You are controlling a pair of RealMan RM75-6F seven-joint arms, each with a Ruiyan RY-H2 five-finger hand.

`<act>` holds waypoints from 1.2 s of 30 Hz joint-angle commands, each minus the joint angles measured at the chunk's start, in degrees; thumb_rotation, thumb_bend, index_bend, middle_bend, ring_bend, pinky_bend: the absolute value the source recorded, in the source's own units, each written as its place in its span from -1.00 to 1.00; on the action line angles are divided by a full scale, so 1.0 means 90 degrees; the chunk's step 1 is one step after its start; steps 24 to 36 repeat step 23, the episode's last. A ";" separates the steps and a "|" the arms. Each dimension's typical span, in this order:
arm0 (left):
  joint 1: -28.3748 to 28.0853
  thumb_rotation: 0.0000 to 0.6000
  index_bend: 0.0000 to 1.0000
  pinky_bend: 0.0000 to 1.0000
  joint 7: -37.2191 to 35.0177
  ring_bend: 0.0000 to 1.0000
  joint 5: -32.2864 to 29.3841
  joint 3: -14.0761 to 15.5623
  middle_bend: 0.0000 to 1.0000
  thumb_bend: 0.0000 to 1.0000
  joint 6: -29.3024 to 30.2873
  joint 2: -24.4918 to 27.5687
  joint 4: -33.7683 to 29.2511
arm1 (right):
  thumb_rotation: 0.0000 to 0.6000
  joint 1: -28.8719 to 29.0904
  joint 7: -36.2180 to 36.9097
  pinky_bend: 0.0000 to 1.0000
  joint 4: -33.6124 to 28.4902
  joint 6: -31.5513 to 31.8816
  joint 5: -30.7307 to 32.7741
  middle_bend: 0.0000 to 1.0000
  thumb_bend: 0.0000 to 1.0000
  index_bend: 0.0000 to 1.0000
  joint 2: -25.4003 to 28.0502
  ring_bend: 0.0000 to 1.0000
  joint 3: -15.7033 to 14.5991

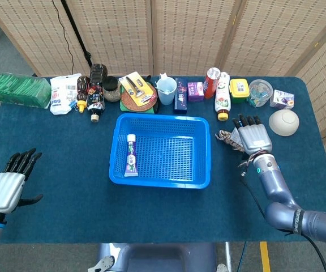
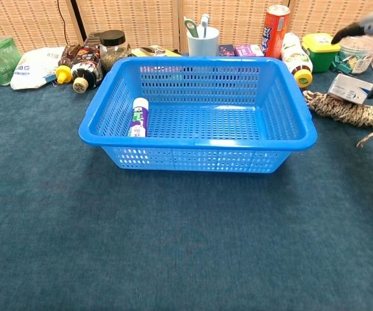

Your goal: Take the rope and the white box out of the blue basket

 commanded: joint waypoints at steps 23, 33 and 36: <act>0.0540 1.00 -1.00 -1.00 -0.0704 -1.00 0.0649 0.0278 -1.00 -0.82 0.0786 0.0001 0.0680 | 1.00 -0.3703 0.2545 -1.00 0.1839 0.3975 -0.5394 -1.00 -1.00 -1.00 -0.0861 -1.00 -0.1279; 0.0540 1.00 -1.00 -1.00 -0.0704 -1.00 0.0649 0.0278 -1.00 -0.82 0.0786 0.0001 0.0680 | 1.00 -0.3703 0.2545 -1.00 0.1839 0.3975 -0.5394 -1.00 -1.00 -1.00 -0.0861 -1.00 -0.1279; 0.0540 1.00 -1.00 -1.00 -0.0704 -1.00 0.0649 0.0278 -1.00 -0.82 0.0786 0.0001 0.0680 | 1.00 -0.3703 0.2545 -1.00 0.1839 0.3975 -0.5394 -1.00 -1.00 -1.00 -0.0861 -1.00 -0.1279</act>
